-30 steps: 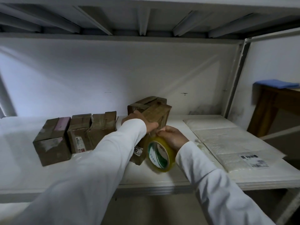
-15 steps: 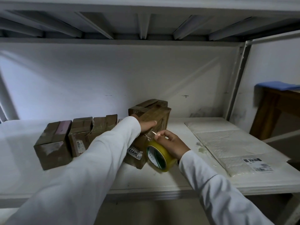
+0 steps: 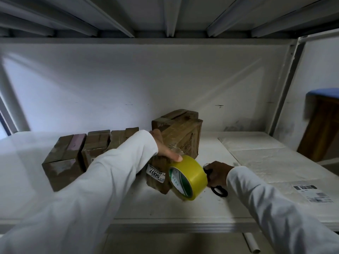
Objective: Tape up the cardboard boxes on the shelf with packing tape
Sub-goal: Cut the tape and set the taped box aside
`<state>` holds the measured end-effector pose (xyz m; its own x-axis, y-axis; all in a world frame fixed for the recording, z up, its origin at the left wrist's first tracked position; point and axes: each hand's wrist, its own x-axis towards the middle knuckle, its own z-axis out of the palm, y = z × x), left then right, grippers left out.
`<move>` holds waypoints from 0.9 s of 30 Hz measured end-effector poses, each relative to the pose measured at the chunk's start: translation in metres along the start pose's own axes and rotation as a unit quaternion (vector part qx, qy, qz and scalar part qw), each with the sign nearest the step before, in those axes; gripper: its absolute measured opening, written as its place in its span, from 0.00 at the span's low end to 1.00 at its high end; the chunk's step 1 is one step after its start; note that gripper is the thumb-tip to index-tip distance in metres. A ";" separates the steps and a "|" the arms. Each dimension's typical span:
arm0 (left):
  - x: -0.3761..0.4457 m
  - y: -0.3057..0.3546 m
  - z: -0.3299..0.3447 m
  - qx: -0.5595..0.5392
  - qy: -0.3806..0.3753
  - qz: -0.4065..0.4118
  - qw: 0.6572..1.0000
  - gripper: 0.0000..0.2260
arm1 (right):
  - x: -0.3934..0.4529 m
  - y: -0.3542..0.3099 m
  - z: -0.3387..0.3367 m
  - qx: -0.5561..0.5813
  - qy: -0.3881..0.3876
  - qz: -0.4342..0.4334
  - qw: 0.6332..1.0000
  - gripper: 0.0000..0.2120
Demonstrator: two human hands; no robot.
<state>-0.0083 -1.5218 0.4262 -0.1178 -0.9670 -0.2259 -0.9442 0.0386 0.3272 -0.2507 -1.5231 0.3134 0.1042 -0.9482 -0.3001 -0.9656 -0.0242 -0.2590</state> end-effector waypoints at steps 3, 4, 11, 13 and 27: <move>0.000 0.002 0.000 0.013 -0.004 0.009 1.000 0.55 | -0.006 -0.008 -0.008 -0.109 -0.009 0.012 0.994 0.20; 0.001 0.001 0.000 0.014 -0.004 0.011 1.000 0.55 | -0.007 -0.008 -0.010 -0.143 -0.018 0.025 0.989 0.21; 0.003 -0.010 -0.001 -0.041 -0.006 0.026 0.999 0.55 | -0.021 0.007 -0.027 -0.214 -0.025 0.098 0.972 0.19; 0.003 -0.010 0.000 -0.041 -0.010 0.036 0.998 0.55 | -0.027 0.016 -0.034 -0.188 0.001 0.092 0.978 0.08; -0.003 -0.004 0.001 -0.008 -0.006 0.064 0.998 0.53 | -0.058 -0.033 -0.147 -0.022 -0.157 -0.079 0.984 0.27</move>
<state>-0.0044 -1.5192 0.4249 -0.2416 -0.9513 -0.1915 -0.9161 0.1585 0.3684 -0.2597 -1.5136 0.4745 0.3151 -0.7869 -0.5306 -0.9404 -0.1834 -0.2865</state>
